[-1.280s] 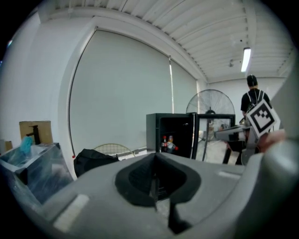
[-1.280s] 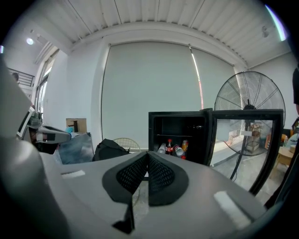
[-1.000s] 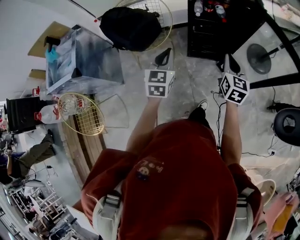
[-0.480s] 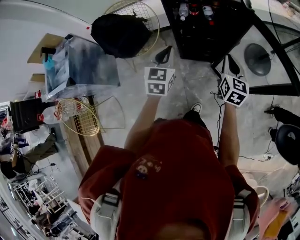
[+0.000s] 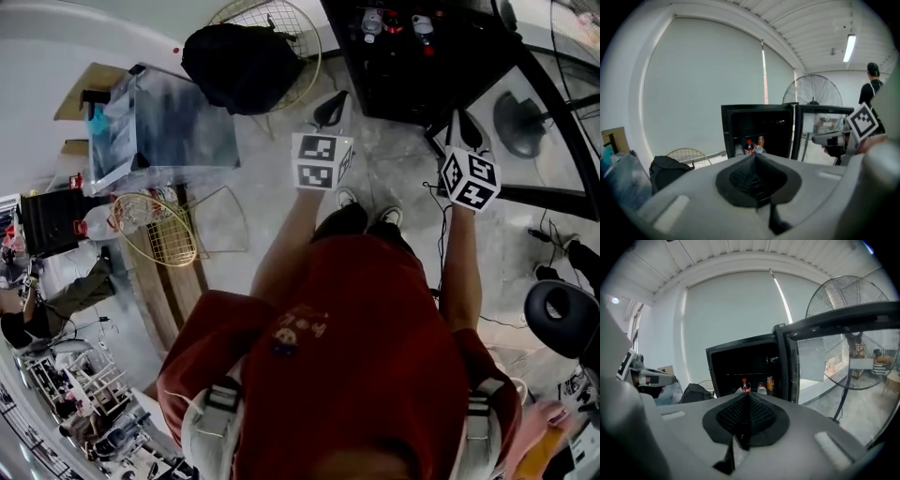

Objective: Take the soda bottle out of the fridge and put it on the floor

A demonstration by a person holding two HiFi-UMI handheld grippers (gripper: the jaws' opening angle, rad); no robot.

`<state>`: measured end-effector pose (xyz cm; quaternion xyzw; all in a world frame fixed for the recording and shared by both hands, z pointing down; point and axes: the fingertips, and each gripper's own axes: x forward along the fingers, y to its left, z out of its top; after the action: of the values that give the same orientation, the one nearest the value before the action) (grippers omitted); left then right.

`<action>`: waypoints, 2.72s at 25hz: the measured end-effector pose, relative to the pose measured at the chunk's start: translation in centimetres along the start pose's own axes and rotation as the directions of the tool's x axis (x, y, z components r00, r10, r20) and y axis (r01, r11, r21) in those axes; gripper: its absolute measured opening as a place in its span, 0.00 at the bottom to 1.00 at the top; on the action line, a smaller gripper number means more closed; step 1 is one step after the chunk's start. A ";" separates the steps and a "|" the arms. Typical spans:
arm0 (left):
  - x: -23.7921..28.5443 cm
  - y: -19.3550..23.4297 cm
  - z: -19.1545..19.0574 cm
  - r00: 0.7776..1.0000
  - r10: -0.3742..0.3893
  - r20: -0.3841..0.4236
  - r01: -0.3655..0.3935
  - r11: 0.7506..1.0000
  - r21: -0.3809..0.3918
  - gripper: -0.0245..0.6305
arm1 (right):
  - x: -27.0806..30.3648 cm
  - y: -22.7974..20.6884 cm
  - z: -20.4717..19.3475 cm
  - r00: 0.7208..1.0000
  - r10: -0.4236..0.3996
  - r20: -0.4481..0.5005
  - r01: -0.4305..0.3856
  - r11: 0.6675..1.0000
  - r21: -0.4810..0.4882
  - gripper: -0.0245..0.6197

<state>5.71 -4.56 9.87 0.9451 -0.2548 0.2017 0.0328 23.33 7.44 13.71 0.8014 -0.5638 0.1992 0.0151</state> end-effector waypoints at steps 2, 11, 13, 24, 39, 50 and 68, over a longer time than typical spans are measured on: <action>0.7 0.9 0.1 1.000 -0.014 0.008 0.014 1.000 -0.011 0.04 | 0.9 0.9 0.5 1.000 -0.001 0.001 0.001 1.000 -0.025 0.04; 1.6 5.7 1.8 0.996 -0.061 0.059 0.062 0.998 -0.016 0.04 | 3.6 5.3 3.5 1.000 -0.025 0.016 0.026 0.995 -0.099 0.04; 1.7 7.1 1.9 0.995 -0.066 0.070 0.067 0.997 -0.022 0.04 | 4.2 6.4 4.1 0.999 -0.037 0.019 0.039 0.992 -0.121 0.04; 2.4 11.4 0.7 0.993 -0.091 0.072 0.093 0.995 -0.029 0.04 | 6.4 9.3 3.7 0.997 -0.075 -0.001 0.074 0.991 -0.108 0.04; 6.2 6.7 1.7 0.994 0.099 0.049 -0.095 0.993 -0.073 0.04 | 9.9 2.7 4.5 0.991 0.130 -0.034 -0.133 0.985 -0.109 0.04; 6.5 4.3 2.3 0.983 0.177 0.057 -0.172 0.982 -0.075 0.04 | 10.3 1.0 4.0 0.977 0.207 -0.046 -0.211 0.970 -0.117 0.04; 6.6 4.3 2.6 0.991 0.114 0.076 -0.110 0.993 -0.046 0.04 | 9.3 3.0 4.6 0.975 0.220 0.019 -0.216 0.967 -0.136 0.13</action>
<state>9.77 -11.83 9.97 0.9357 -0.3127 0.1604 0.0313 24.59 -3.16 12.04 0.7350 -0.6607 0.1480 0.0371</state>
